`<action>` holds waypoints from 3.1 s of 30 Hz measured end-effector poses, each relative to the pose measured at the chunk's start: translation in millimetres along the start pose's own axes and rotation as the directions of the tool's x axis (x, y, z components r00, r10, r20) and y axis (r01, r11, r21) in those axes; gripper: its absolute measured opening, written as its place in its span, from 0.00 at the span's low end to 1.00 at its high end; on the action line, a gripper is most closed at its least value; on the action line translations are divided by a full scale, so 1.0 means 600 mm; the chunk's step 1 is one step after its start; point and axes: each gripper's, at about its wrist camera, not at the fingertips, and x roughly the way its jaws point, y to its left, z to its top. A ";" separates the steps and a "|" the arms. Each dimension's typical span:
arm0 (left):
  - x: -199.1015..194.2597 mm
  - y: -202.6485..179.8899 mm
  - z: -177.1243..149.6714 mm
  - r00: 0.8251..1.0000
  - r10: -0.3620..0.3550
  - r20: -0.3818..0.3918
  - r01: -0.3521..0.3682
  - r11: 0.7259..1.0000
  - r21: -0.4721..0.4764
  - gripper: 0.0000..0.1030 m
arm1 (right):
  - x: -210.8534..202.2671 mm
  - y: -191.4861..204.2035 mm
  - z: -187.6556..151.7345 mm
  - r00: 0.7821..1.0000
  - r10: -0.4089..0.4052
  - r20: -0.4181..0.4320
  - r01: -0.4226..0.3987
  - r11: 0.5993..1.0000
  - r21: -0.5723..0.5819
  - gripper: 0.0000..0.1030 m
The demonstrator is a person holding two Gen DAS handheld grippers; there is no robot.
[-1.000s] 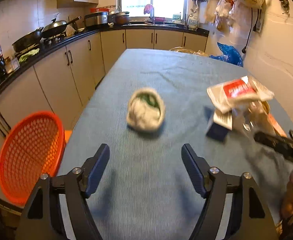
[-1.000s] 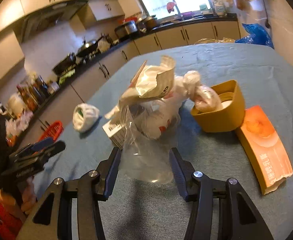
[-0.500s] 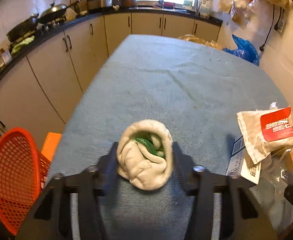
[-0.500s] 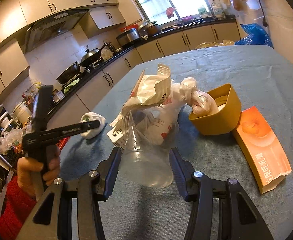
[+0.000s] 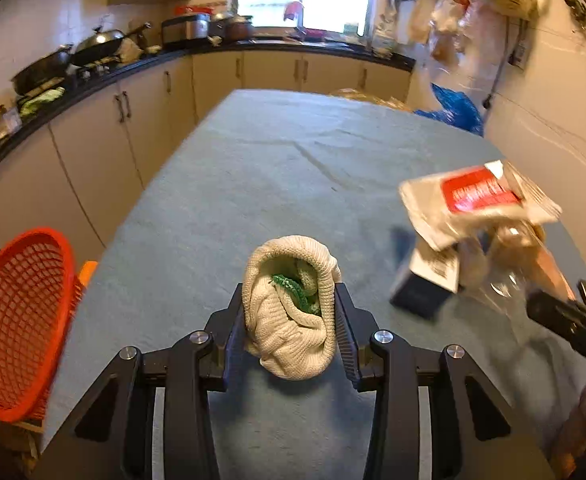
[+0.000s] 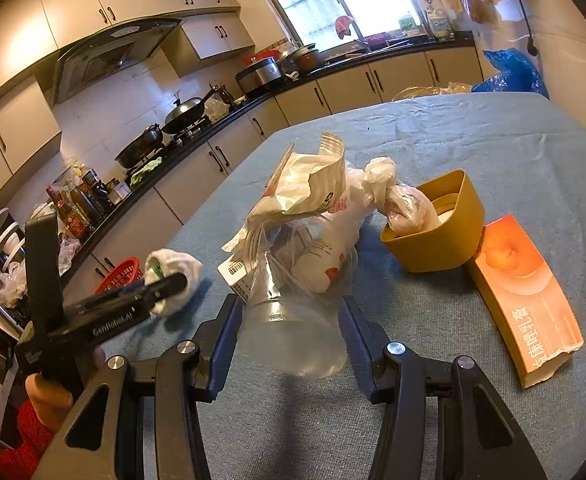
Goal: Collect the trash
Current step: 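Grasp the white cloth bundle with the left tool while the right tool approaches the clear plastic bundle, then grasp the clear plastic cup with the right tool while the left tool holds the cloth bundle, then carry the cloth bundle and plastic cup over the orange basket with both tools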
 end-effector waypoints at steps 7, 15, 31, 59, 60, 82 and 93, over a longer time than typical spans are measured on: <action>0.023 0.000 0.005 0.998 -0.001 -0.055 0.001 1.000 0.001 0.41 | 0.000 0.001 -0.001 1.000 -0.001 0.000 0.001 1.000 0.000 0.52; 0.036 0.001 0.004 0.996 0.010 -0.087 -0.010 1.000 -0.003 0.47 | 0.001 0.000 0.000 1.000 -0.001 0.002 0.001 1.000 -0.002 0.52; 0.030 0.010 0.000 0.997 0.007 -0.082 -0.009 1.000 -0.029 0.42 | 0.002 0.001 -0.002 1.000 0.001 0.009 -0.001 1.000 -0.001 0.52; -0.081 -0.031 -0.036 0.981 0.098 0.167 -0.101 0.995 0.005 0.38 | -0.031 0.037 -0.013 0.995 0.069 0.072 -0.061 0.992 -0.108 0.52; -0.085 -0.030 -0.038 0.981 0.097 0.170 -0.099 0.995 0.003 0.38 | -0.035 0.041 -0.017 0.995 0.069 0.072 -0.061 0.992 -0.109 0.52; -0.120 -0.015 -0.057 0.982 0.083 0.171 -0.084 0.996 0.000 0.38 | -0.061 0.062 -0.021 0.987 0.143 0.067 -0.143 0.990 -0.001 0.52; -0.128 0.003 -0.058 0.981 0.088 0.175 -0.086 0.996 -0.024 0.38 | -0.049 0.081 -0.015 0.989 0.140 0.049 -0.140 0.990 -0.022 0.52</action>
